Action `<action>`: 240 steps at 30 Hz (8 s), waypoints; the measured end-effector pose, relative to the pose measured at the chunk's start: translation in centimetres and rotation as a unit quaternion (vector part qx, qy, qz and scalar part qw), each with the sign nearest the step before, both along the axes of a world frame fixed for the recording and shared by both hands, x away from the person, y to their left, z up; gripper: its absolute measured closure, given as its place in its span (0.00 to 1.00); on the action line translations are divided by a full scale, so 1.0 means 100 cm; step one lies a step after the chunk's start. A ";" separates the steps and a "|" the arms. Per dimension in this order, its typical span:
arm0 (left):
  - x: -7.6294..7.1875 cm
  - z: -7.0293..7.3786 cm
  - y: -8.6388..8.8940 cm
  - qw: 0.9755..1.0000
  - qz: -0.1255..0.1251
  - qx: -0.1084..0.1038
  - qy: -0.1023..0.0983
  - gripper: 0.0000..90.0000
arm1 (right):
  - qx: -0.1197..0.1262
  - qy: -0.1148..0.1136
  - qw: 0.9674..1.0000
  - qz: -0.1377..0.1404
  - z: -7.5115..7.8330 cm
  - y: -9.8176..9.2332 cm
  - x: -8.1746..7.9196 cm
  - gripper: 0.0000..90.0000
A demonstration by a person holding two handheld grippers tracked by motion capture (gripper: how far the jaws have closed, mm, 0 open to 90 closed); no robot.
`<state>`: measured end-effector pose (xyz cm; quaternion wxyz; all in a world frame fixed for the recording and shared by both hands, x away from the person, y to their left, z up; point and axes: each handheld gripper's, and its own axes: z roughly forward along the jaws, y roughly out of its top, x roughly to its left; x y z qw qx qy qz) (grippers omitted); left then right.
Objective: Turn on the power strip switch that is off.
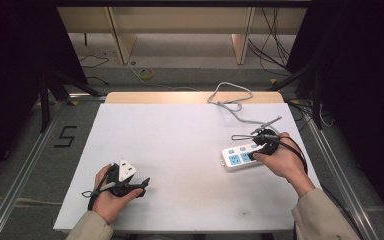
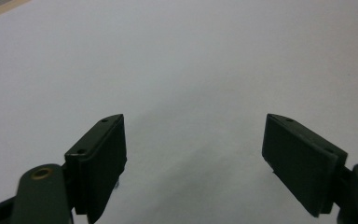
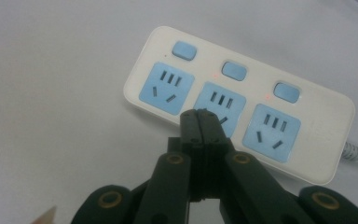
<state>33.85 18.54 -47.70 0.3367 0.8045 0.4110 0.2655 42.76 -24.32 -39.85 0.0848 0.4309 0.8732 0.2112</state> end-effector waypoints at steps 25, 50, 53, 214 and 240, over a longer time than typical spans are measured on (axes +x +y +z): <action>0.000 0.000 -0.001 1.000 -0.002 0.002 0.001 0.24 | -0.009 0.003 1.000 0.003 0.002 0.011 0.013 1.00; 0.000 0.000 -0.001 1.000 -0.001 0.001 0.000 0.24 | -0.020 0.009 1.000 0.008 0.000 0.021 0.024 1.00; 0.000 0.000 -0.001 1.000 -0.001 0.000 0.000 0.24 | -0.022 0.011 1.000 0.008 -0.001 0.023 0.025 1.00; 0.001 0.001 -0.003 1.000 -0.005 -0.001 -0.005 0.25 | -0.055 0.051 0.997 0.013 -0.030 0.065 0.066 1.00; 0.001 0.000 -0.002 1.000 -0.006 0.000 -0.004 0.25 | -0.045 0.036 0.998 0.014 -0.033 0.061 0.063 1.00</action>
